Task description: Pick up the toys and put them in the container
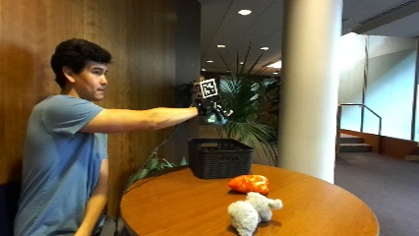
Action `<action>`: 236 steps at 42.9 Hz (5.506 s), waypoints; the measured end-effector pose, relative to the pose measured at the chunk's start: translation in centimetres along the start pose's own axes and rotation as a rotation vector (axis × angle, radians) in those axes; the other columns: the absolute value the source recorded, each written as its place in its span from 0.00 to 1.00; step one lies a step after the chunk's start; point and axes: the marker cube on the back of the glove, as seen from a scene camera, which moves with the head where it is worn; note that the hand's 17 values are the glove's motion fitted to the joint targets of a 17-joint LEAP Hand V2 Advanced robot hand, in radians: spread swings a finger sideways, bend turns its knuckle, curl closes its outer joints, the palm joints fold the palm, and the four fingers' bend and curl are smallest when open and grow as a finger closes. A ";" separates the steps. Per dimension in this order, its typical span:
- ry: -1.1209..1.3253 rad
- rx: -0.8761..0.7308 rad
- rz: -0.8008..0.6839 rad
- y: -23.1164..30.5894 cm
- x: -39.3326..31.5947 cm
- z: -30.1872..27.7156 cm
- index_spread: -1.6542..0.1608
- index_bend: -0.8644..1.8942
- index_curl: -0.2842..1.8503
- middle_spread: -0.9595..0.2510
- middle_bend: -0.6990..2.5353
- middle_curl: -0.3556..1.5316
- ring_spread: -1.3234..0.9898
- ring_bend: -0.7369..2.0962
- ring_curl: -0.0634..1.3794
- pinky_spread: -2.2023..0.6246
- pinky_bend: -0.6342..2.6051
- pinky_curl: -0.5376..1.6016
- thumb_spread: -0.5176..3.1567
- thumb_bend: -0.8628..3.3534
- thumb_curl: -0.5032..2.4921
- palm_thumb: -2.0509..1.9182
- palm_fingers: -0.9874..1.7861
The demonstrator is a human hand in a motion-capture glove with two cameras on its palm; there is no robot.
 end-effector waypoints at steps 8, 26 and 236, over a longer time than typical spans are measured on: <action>0.102 -0.071 0.004 0.2 1.8 1.0 0.71 0.32 0.40 0.59 0.31 0.54 0.47 0.68 0.42 0.67 0.60 0.49 0.42 0.18 0.39 0.52 0.45; -0.069 -0.048 0.120 -0.6 7.4 -2.4 0.72 0.38 0.35 0.75 0.27 0.48 0.57 0.53 0.28 0.77 0.65 0.47 0.44 0.19 0.31 0.50 0.34; 0.345 -0.235 0.218 -2.4 18.3 -3.4 0.74 0.35 0.29 0.82 0.27 0.46 0.59 0.56 0.22 0.77 0.69 0.45 0.44 0.19 0.26 0.50 0.30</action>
